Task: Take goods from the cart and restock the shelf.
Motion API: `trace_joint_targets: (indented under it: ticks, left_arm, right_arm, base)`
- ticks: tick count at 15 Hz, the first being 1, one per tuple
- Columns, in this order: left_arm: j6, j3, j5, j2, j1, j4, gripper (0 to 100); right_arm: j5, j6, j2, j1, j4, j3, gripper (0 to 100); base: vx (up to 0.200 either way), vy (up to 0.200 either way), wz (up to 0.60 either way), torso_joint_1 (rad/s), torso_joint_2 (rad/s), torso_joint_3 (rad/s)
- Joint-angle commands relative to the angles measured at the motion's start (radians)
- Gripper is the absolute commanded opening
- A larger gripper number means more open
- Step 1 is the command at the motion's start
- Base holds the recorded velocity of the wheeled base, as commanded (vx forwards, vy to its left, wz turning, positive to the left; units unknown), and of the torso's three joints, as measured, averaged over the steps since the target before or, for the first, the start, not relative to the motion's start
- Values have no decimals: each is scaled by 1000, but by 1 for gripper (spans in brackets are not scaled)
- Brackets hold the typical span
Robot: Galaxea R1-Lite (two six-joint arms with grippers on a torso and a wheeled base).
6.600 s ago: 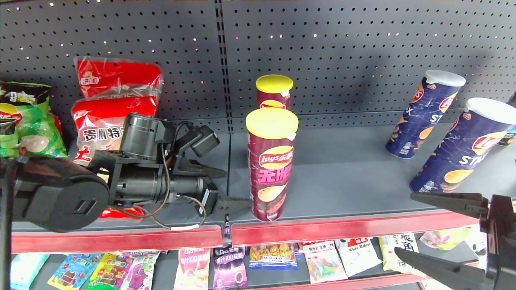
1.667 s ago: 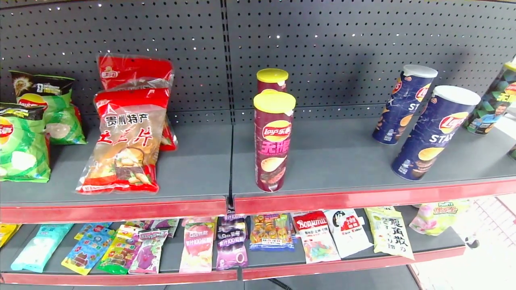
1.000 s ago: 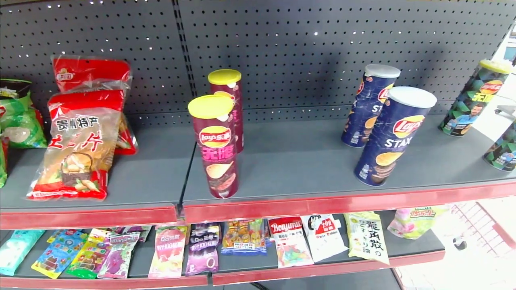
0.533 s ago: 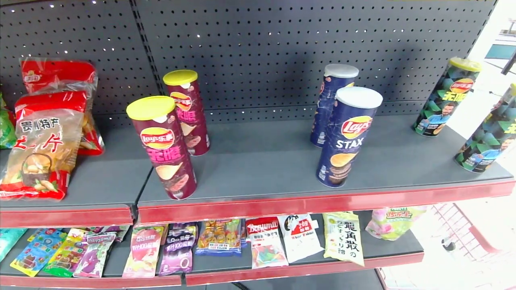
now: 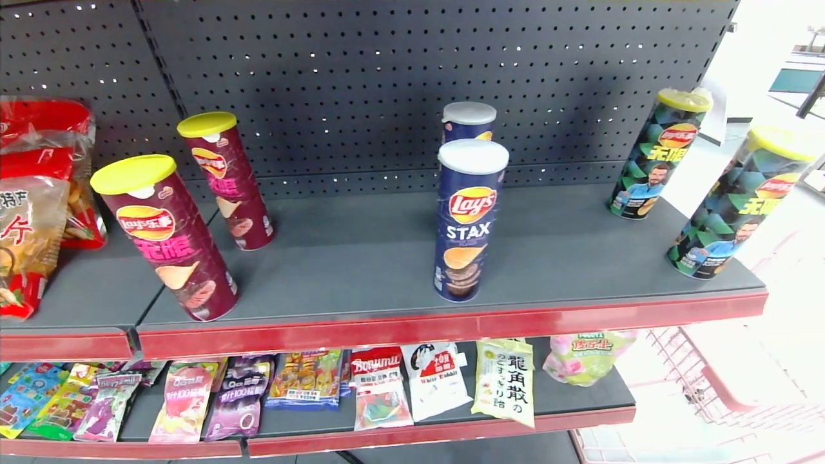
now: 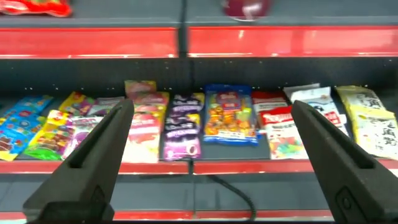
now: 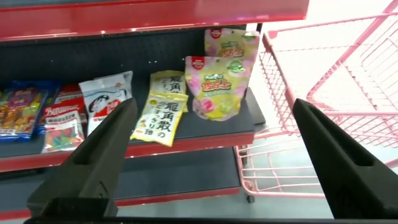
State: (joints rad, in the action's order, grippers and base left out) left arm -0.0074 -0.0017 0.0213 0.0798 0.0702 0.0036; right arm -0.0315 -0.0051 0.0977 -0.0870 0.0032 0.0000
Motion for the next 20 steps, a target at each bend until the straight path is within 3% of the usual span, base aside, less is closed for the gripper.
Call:
trace_joint_targets:
  ticks: [1,4,8,11,20]
  left_arm:
    - [0,0,0,3,0,-1,100]
    - [0,0,0,3,0,-1,100]
    - [0,0,0,3,0,-1,100]
    - [0,0,0,3,0,-1,100]
    - [0,0,0,3,0,-1,100]
  right_arm:
    - [-1,-1,2,0,0,0,100]
    - [-1,-1,2,0,0,0,100]
    - [-1,-1,2,0,0,0,100]
    - [1,-1,2,0,0,0,100]
    - [1,-3,2,-2,0,0,100]
  base:
    - [0,-200,0,2,2,2]
    - [0,-200,0,1,4,1]
    - [0,0,0,0,0,0]
    - [0,0,600,5,5,5]
    - [0,0,0,0,0,0]
